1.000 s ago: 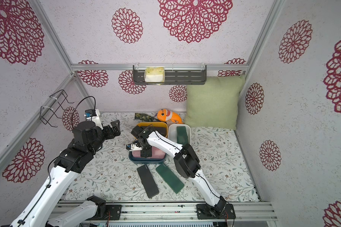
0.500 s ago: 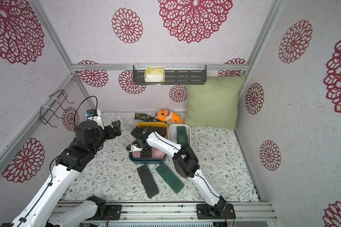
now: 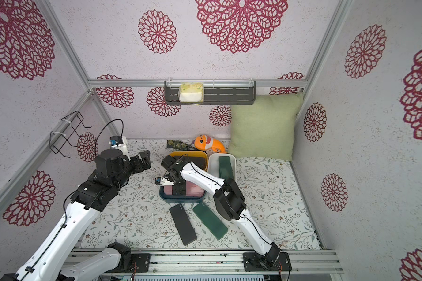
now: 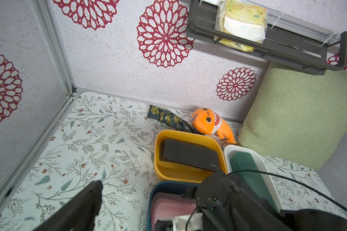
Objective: Place the pencil cases by color into the storage box
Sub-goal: Place the pencil case at the storage box.
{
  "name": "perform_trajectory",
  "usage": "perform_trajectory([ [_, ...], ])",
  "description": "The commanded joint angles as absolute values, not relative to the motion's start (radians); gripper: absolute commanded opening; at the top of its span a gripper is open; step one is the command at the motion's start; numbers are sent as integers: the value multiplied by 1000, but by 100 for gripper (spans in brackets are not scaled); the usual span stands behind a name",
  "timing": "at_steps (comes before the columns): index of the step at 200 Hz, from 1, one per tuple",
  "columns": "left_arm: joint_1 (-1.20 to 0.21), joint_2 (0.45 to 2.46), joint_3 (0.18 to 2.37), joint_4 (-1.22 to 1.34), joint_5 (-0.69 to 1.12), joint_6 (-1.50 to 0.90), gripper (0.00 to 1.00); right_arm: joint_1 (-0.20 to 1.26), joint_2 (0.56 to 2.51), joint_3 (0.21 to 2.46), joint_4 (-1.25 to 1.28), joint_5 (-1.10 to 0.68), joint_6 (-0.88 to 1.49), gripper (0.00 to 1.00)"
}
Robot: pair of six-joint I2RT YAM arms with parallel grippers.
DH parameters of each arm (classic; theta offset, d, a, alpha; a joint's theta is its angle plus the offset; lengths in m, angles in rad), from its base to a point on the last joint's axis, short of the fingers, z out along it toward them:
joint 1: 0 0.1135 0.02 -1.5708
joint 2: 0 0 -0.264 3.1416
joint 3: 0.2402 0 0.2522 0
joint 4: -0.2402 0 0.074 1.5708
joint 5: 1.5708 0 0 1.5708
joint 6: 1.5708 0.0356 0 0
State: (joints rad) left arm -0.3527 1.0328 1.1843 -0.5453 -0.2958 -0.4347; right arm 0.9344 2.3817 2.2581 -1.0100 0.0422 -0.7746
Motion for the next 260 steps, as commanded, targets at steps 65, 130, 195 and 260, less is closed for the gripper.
perform_trajectory([
  [65, -347, 1093, 1231, -599, -112, -454, 97, 945, 2284, 2303, -1018, 89, -738, 99],
  [130, -353, 1109, 1264, -718, -111, -525, 97, 903, 2003, 1927, -751, 143, -610, 99],
  [195, -489, 1105, 1217, -815, -182, -696, 97, 724, 1658, 1448, -357, 157, -365, 99],
  [260, -615, 1140, 1187, -991, -224, -959, 97, 611, 1499, 1264, -235, 146, -253, 99],
])
